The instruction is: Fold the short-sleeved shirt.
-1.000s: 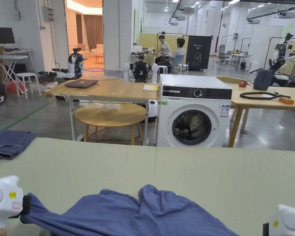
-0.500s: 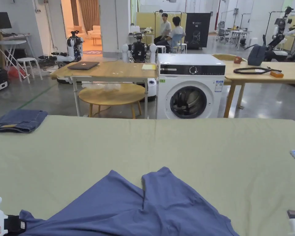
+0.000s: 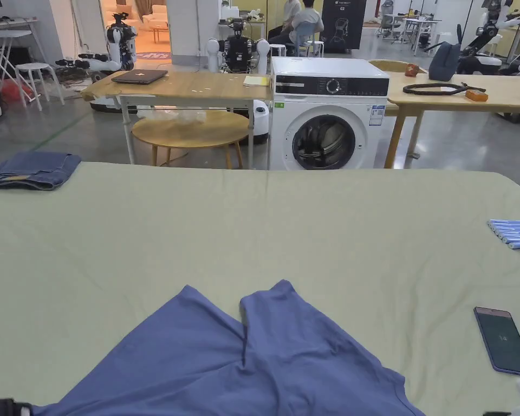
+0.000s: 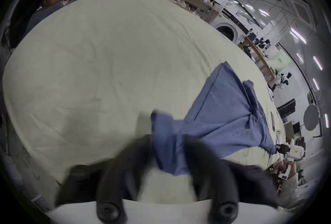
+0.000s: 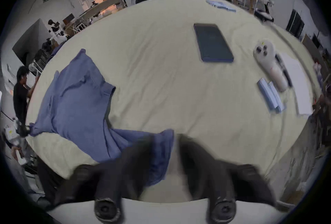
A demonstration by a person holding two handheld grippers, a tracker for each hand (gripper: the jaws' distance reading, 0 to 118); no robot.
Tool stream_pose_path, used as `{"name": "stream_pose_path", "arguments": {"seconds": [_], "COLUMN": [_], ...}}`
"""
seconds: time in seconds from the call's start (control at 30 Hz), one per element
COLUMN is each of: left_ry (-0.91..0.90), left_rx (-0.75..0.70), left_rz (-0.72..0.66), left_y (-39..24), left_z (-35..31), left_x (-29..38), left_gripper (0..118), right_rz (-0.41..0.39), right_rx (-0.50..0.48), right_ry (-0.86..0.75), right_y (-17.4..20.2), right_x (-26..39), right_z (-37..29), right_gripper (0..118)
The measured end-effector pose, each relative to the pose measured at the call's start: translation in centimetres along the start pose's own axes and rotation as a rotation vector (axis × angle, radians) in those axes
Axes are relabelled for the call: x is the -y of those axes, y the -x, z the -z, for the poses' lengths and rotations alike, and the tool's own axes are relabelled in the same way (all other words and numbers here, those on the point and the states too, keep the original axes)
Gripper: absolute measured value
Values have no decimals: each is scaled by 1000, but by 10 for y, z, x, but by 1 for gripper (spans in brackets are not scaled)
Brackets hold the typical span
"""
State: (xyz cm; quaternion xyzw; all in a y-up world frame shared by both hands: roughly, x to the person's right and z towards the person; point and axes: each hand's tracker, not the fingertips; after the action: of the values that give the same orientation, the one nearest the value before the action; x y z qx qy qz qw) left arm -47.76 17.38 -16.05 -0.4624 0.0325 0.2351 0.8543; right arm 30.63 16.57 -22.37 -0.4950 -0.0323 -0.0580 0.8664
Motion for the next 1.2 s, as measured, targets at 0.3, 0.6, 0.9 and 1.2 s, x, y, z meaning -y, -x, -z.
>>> {"name": "stream_pose_path", "arguments": {"seconds": [0.3, 0.6, 0.9, 1.2], "left_ry": [-343, -351, -342, -113], "left_rx": [135, 45, -50, -202], "left_rz": [152, 263, 309, 121], "left_y": [-94, -113, -103, -16], "left_z": [-99, -77, -78, -4], "left_x": [-13, 16, 6, -24], "left_gripper": [53, 0, 0, 97], "right_rz": [27, -102, -226, -233], "right_rx": [-243, -376, -386, -453], "right_ry": [-337, -397, -357, -285], "right_y": [64, 140, 171, 189], "right_x": [-28, 2, -7, -13], "right_z": [-95, -122, -113, -97], "right_gripper": [104, 0, 0, 0]}}
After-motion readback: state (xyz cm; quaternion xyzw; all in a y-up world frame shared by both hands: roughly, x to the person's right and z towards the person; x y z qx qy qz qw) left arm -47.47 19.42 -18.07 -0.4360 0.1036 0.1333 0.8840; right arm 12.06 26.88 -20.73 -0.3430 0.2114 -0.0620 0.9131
